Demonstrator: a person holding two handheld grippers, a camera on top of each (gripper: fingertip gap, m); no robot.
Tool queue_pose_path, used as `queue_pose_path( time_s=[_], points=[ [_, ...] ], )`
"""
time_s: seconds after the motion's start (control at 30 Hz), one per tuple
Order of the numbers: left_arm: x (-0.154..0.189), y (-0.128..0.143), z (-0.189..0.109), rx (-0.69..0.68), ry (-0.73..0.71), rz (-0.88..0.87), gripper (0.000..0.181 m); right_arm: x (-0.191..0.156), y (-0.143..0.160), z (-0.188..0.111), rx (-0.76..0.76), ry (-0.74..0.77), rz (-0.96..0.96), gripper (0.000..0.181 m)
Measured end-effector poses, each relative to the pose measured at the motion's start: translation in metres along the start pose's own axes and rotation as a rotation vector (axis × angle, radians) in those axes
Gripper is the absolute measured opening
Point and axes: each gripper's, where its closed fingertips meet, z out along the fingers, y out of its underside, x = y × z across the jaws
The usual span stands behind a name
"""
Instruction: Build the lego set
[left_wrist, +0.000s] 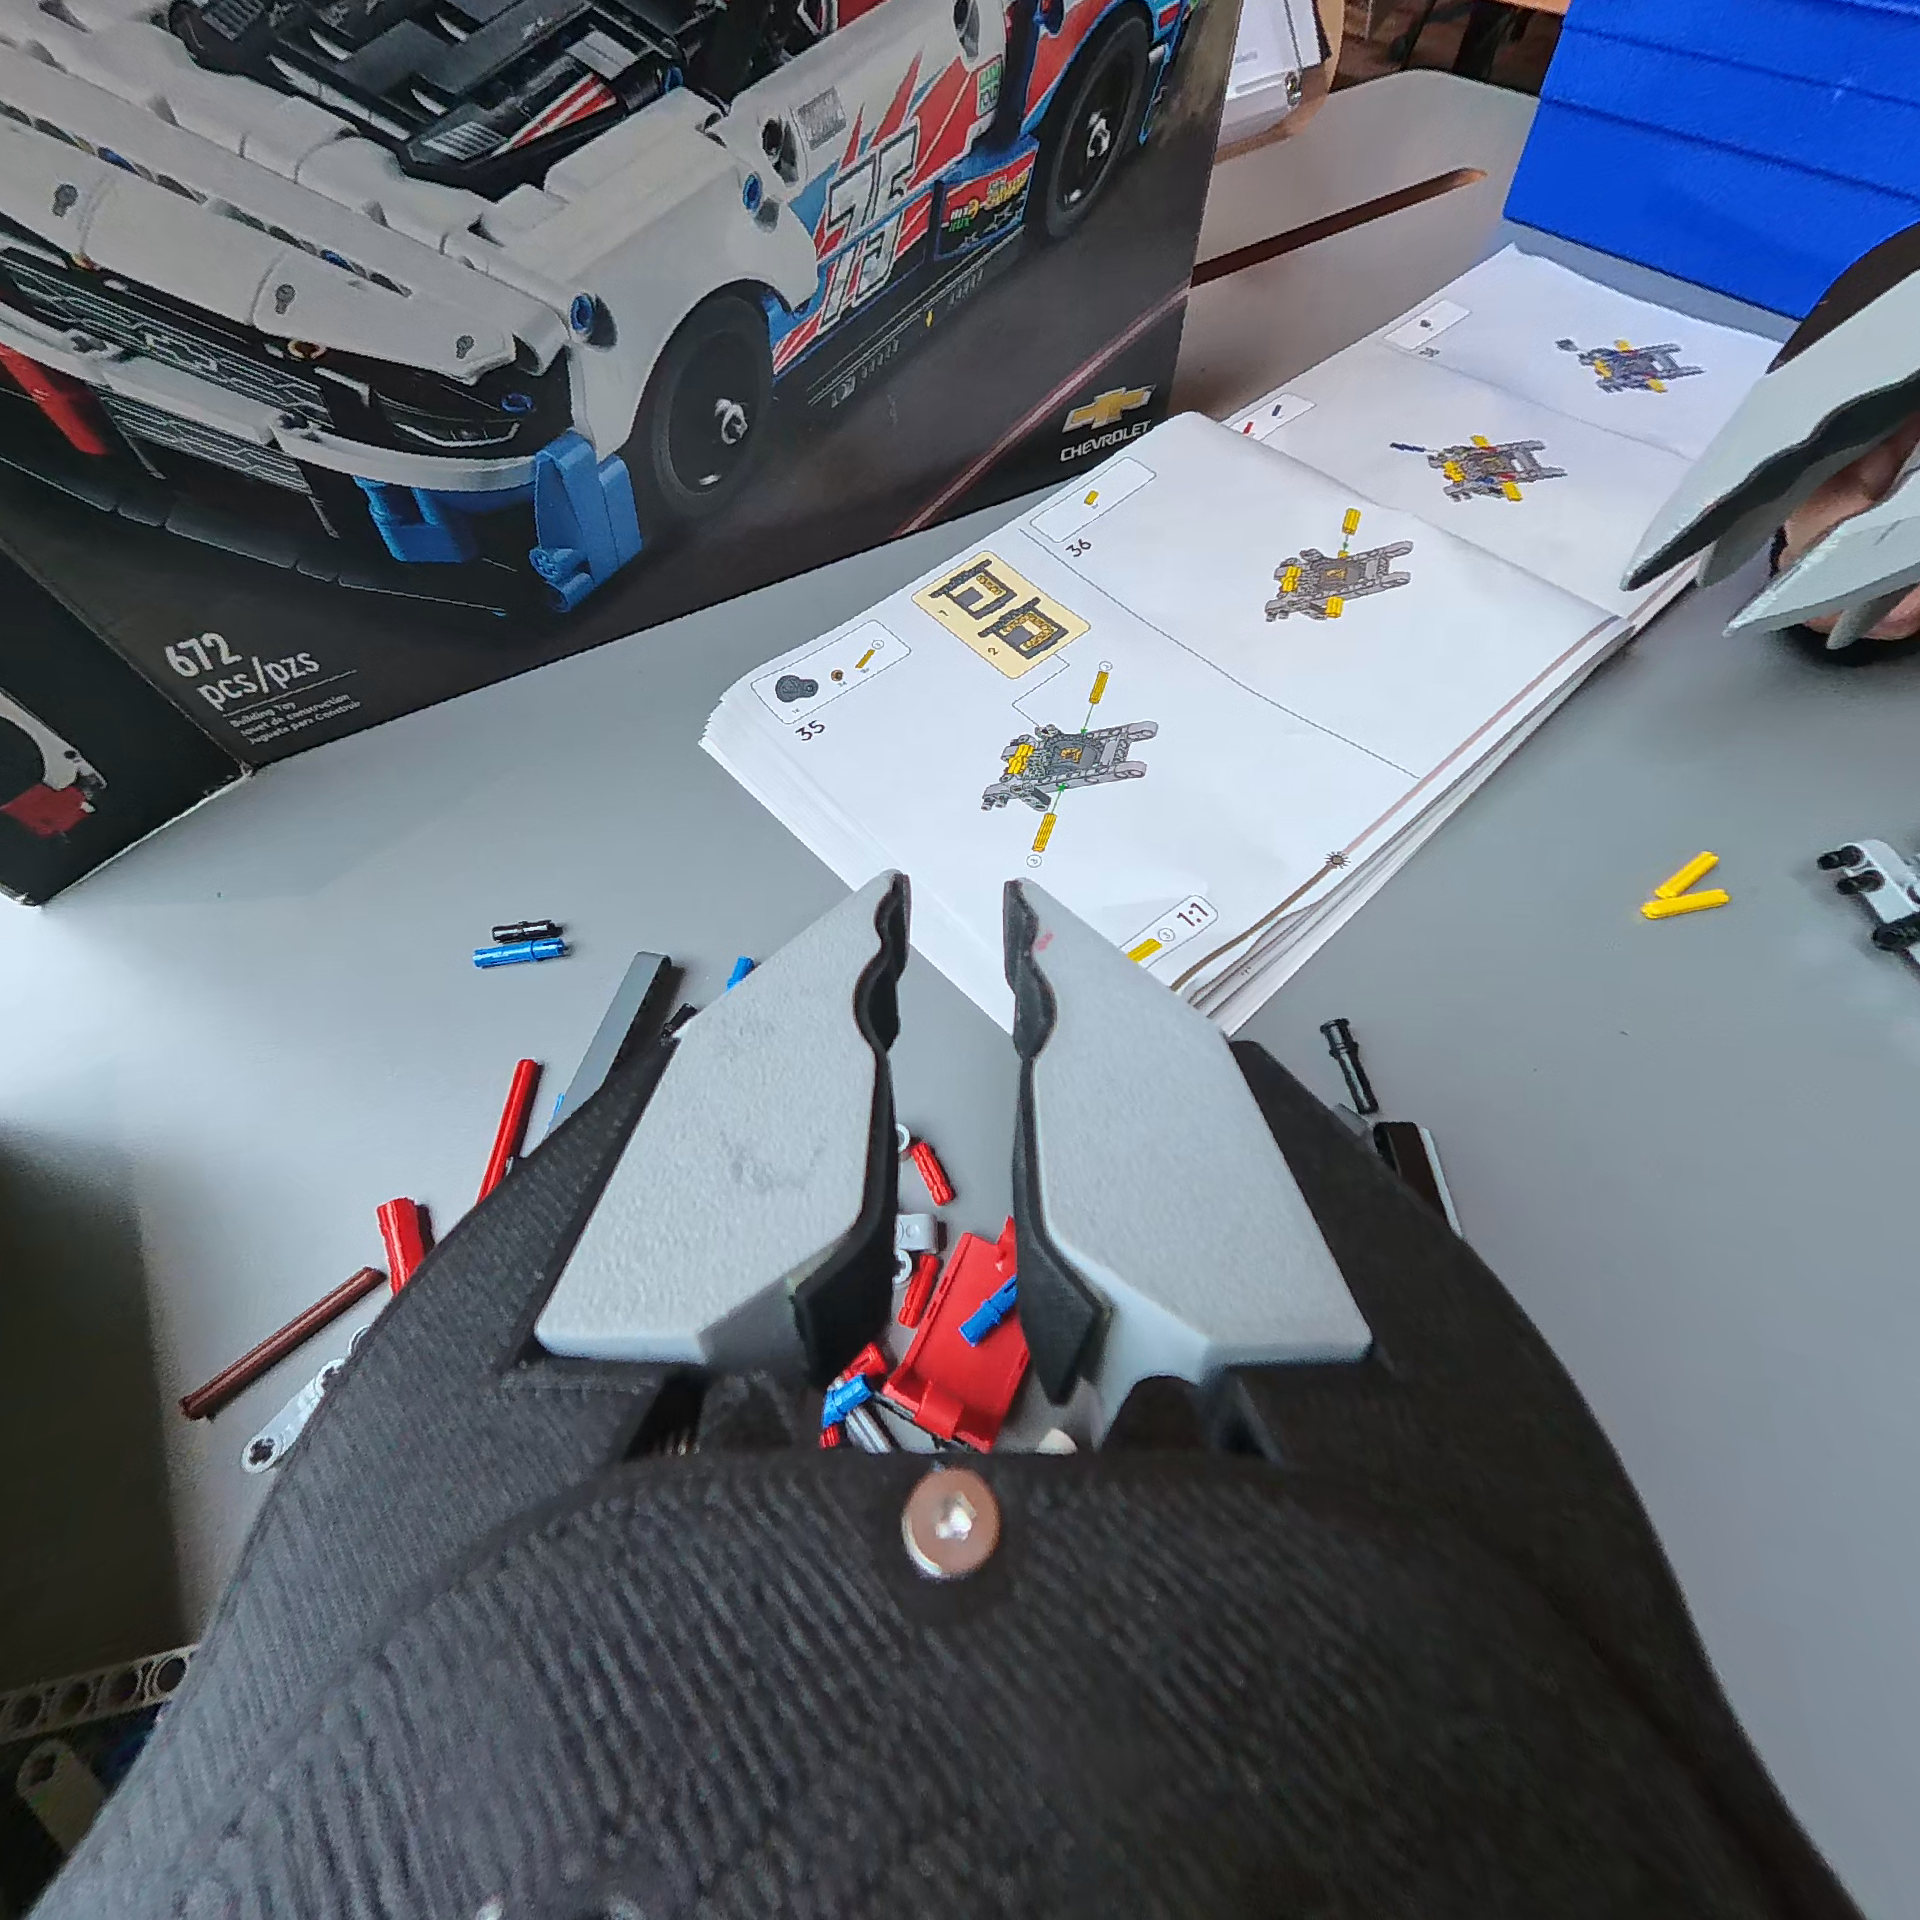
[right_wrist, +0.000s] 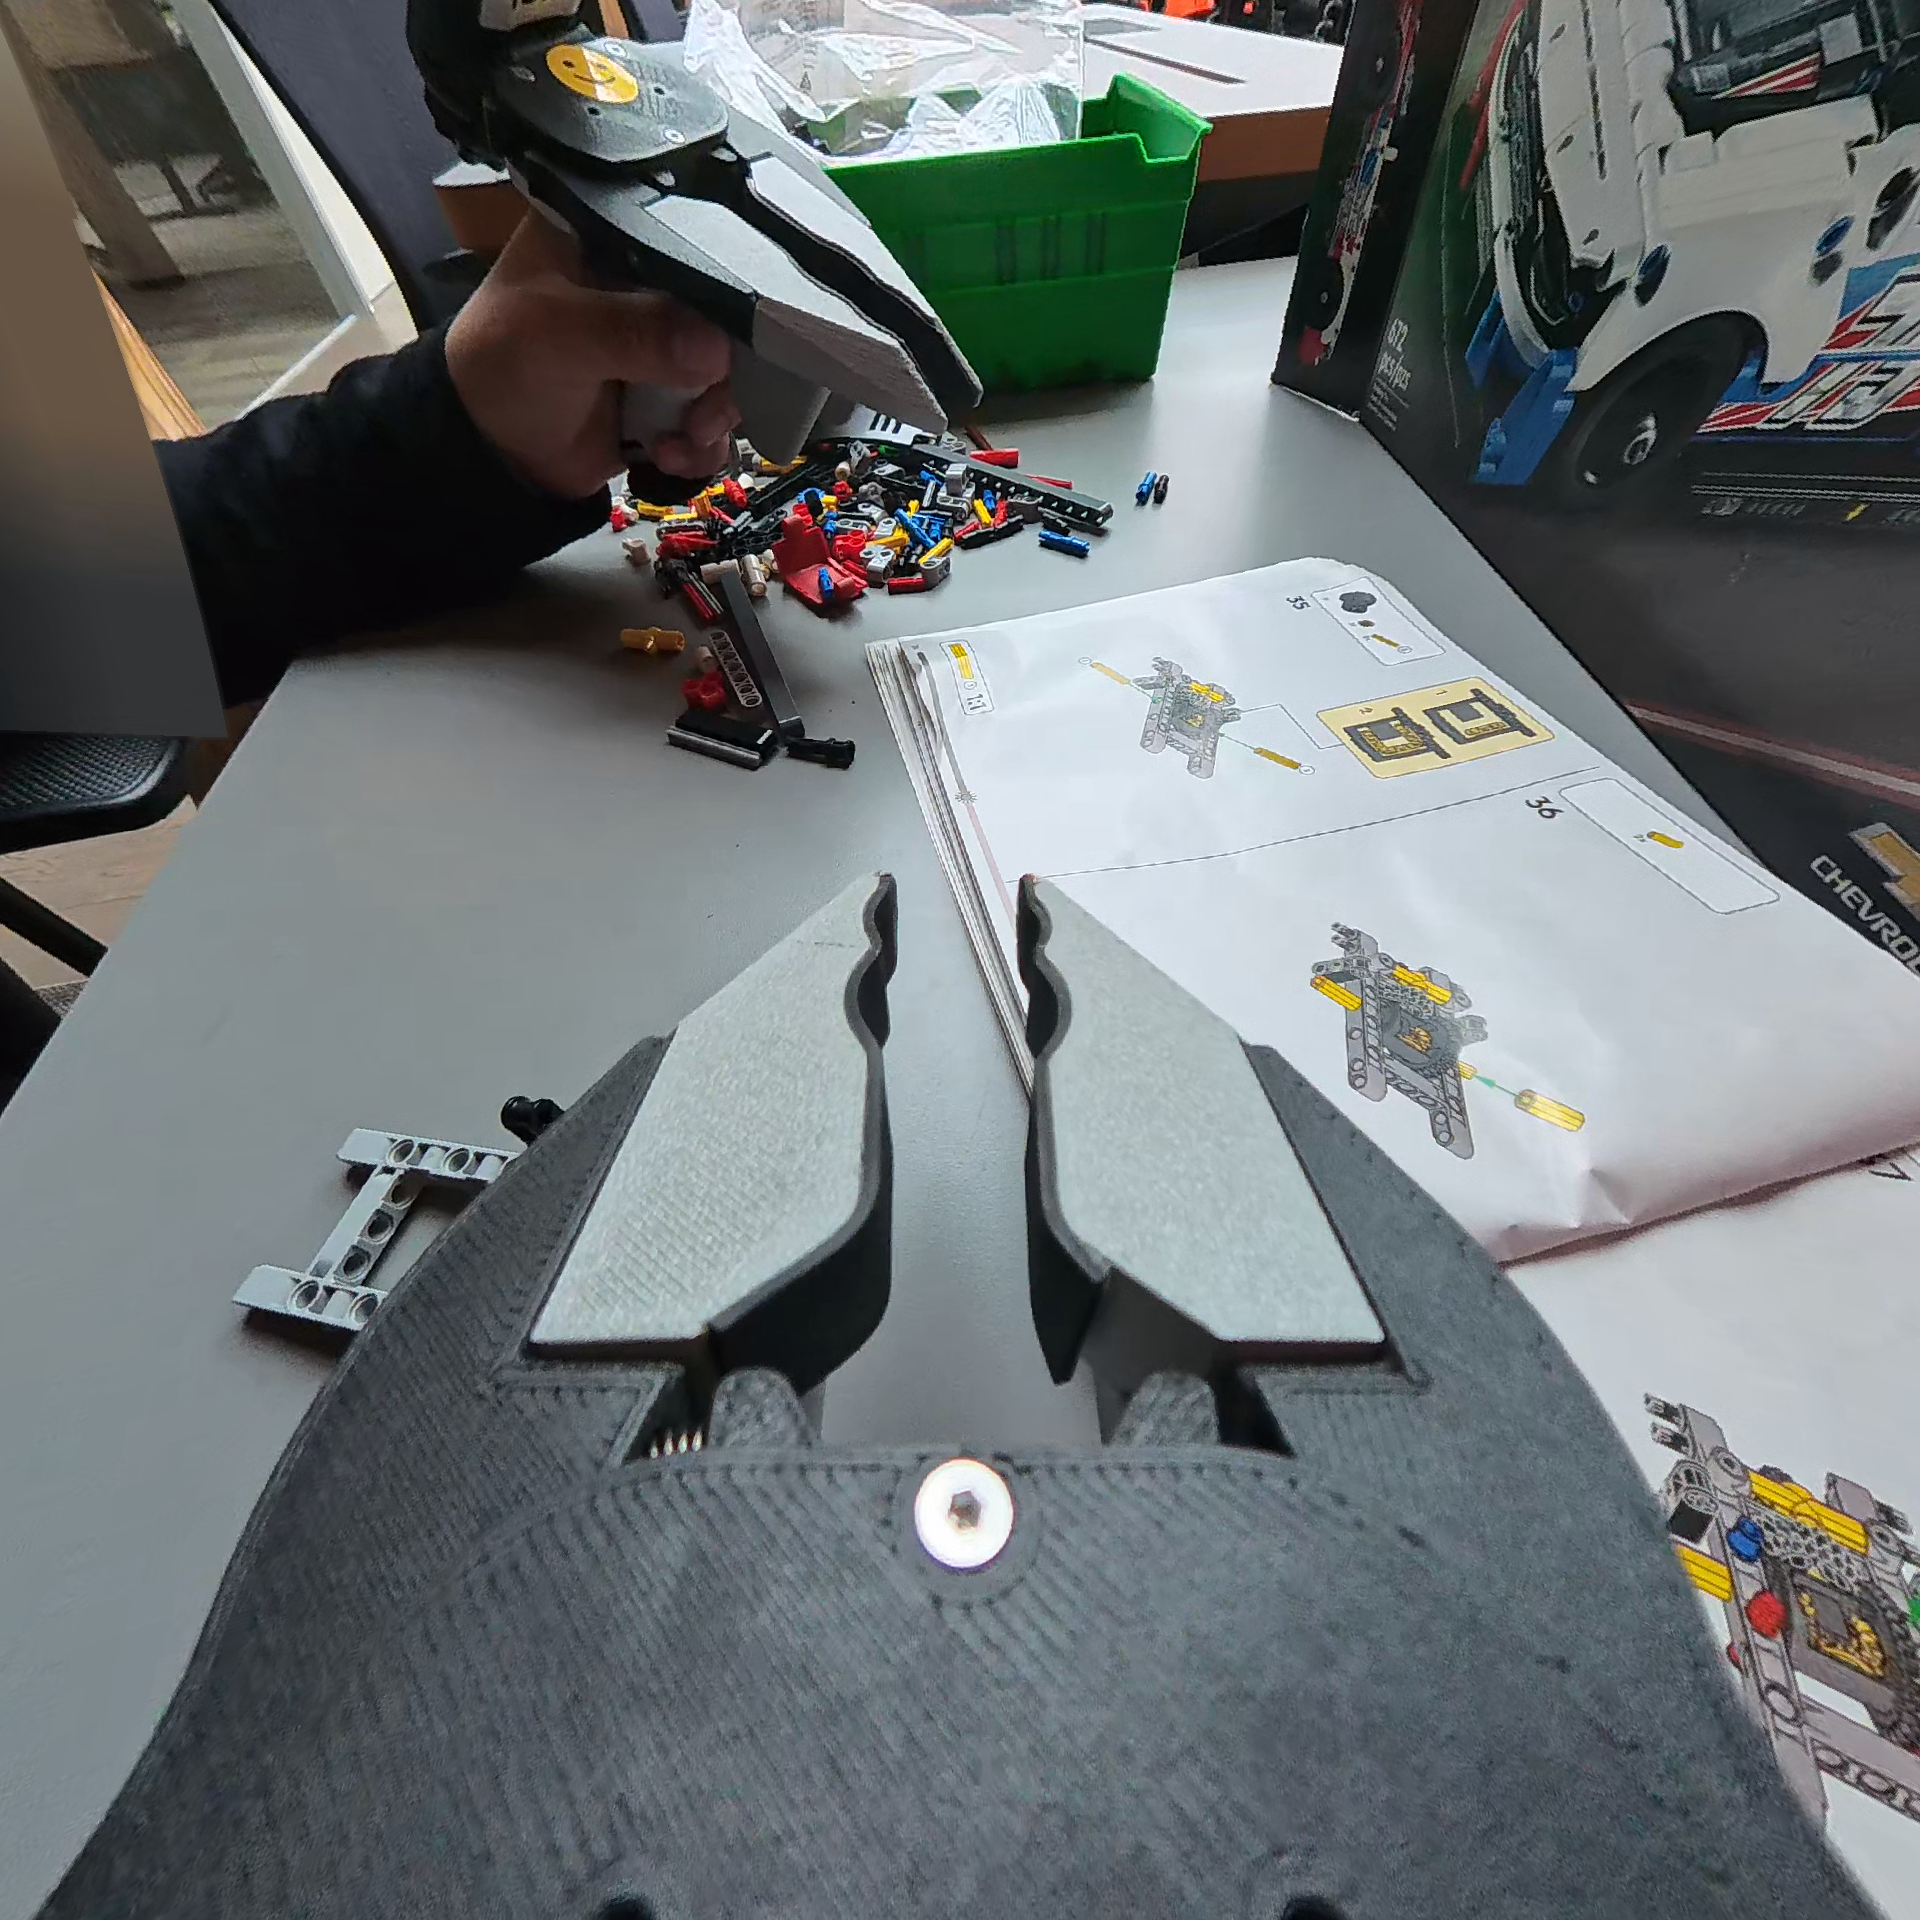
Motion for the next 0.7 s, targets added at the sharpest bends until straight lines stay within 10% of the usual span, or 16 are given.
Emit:
queue_pose_path(
  time_s=[0.7],
  points=[
    [-0.046,-0.013,-0.03,0.1,-0.191,-0.046,0.015,-0.001,-0.001,-0.001,0.003,-0.013,0.006,0.018]
  ],
)
